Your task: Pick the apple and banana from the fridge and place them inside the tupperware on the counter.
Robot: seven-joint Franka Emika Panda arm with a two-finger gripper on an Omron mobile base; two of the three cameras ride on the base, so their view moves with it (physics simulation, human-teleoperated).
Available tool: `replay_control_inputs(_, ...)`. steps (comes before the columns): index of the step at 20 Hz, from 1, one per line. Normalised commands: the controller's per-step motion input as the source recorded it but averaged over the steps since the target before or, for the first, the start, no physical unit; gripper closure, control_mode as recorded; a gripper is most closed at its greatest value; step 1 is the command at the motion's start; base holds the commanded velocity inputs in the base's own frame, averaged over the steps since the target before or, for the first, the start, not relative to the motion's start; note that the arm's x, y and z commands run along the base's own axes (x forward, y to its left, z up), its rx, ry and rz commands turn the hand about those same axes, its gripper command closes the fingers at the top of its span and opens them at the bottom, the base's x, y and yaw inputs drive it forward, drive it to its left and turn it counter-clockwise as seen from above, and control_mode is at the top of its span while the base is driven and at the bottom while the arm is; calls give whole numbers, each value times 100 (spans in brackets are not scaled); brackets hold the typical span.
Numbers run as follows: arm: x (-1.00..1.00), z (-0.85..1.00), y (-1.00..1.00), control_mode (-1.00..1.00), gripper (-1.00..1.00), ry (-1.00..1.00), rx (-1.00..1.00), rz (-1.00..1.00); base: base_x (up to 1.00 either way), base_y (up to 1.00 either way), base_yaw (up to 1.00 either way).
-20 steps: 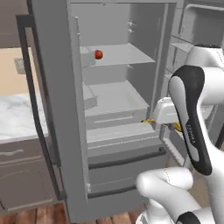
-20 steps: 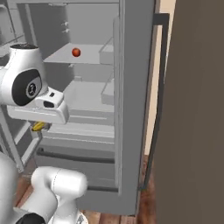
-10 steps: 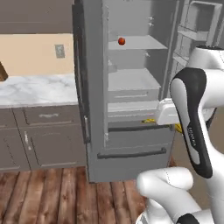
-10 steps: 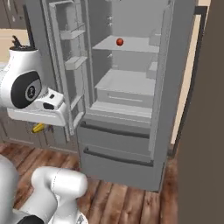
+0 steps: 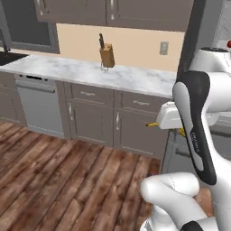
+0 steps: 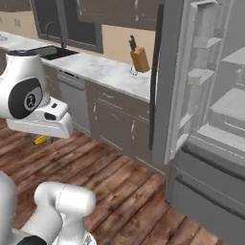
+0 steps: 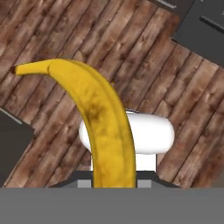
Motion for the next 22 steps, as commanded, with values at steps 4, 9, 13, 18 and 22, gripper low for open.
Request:
replay_control_inputs(4,0,0,0,100,100,0,0,0,10,54,63)
replay_control_inputs(9,0,0,0,100,100,0,0,0,13,42,63)
replay_control_inputs(13,0,0,0,100,100,0,0,0,11,31,61)
replay_control_inputs(18,0,0,0,100,100,0,0,0,3,15,51)
replay_control_inputs(22,0,0,0,100,100,0,0,0,0,0,34)
